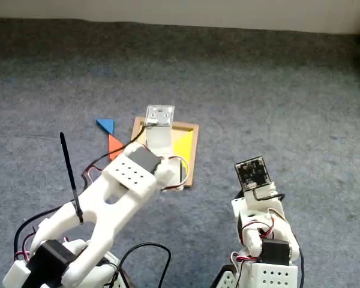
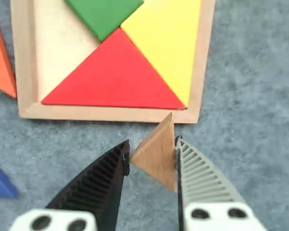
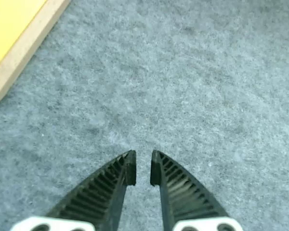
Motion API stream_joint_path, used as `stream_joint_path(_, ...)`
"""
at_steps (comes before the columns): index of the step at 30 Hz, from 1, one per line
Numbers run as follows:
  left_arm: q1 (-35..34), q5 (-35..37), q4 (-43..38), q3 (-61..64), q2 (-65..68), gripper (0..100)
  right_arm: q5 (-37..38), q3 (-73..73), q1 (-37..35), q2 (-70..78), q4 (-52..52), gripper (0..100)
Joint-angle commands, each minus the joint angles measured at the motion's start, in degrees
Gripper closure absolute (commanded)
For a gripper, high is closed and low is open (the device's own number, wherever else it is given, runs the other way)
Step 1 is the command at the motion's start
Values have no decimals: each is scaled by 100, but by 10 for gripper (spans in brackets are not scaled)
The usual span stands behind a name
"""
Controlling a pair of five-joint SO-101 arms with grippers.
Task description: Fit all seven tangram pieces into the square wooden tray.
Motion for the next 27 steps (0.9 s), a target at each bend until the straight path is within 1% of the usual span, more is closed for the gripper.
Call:
stream_joint_path(1, -66, 352, 44, -743, -110, 905, -18, 725, 57, -40, -101, 932)
stream_joint_path(4, -75, 835, -88, -963, -110, 905, -18, 725, 57, -40, -101, 932)
stream_joint_path(8, -84, 993, -695, -945, -101, 905, -18, 725, 57, -40, -101, 932)
stream_joint_path(11, -338, 985, -1064, -980, 66, 905, -18, 725, 66, -40, -101, 932)
stream_joint_path(15, -822, 1011, -1793, -989, 708, 905, -18, 725, 180, -66, -119, 932)
stream_joint_path(18, -1051, 1248, -2189, -1059, 1314, 905, -18, 725, 189, -66, -119, 932)
stream_joint_path(22, -1051, 1275, -2242, -1587, 1947, 902, -18, 725, 189, -66, -119, 932)
stream_joint_path(27, -910, 1275, -2242, -1868, 2290, 902, -18, 725, 198, -66, -119, 932)
